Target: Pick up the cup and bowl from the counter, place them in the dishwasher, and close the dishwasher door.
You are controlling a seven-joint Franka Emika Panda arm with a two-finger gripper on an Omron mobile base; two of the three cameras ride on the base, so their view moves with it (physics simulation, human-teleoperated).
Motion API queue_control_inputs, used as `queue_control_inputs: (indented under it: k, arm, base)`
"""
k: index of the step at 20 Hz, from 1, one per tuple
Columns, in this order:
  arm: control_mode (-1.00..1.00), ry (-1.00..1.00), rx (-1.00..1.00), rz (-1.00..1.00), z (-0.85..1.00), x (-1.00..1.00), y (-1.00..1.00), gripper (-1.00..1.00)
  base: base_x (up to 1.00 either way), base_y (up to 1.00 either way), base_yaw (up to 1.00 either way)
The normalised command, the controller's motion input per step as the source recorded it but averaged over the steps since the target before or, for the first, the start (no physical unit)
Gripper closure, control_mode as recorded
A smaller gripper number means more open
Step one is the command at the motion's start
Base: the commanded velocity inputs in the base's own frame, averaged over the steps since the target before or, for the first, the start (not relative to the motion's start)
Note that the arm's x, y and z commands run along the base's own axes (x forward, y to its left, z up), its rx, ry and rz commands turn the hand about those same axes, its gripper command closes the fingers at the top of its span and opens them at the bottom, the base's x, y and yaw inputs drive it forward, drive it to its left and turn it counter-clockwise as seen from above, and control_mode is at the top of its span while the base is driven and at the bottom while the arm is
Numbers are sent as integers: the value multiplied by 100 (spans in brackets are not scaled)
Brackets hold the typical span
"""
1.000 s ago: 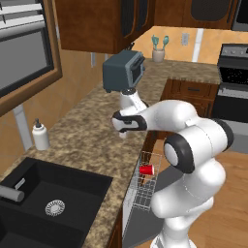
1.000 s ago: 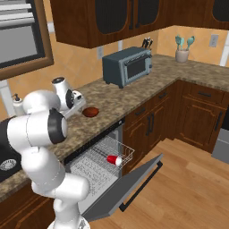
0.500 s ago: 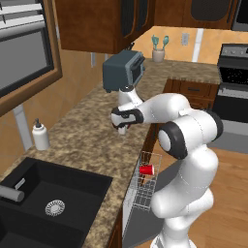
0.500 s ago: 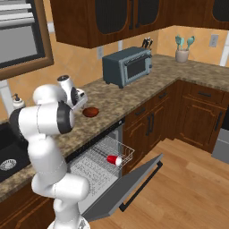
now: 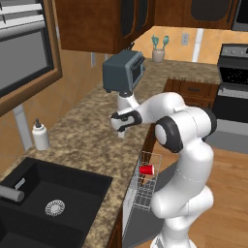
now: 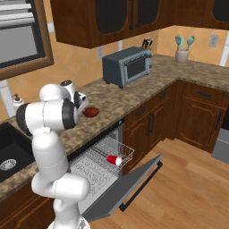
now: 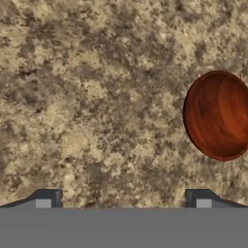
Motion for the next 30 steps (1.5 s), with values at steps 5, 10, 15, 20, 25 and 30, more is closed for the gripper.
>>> queue_control_inputs:
  k: [5, 10, 15, 20, 25, 30]
  arm:
    - [-100, 0, 0, 4, -26, 15, 0, -100]
    - [-100, 0, 0, 1, -2, 39, 0, -100]
    - [-100, 0, 0, 0, 0, 51, 0, -100]
    - [-100, 0, 0, 1, -20, 35, 0, -100]
    - [-100, 0, 0, 2, -31, 39, 0, -100]
    - [-100, 0, 0, 3, -37, 43, 0, -100]
  base:
    - [0, 0, 0]
    - [0, 0, 0]
    - [0, 0, 0]
    - [0, 0, 0]
    - [0, 0, 0]
    - [0, 0, 0]
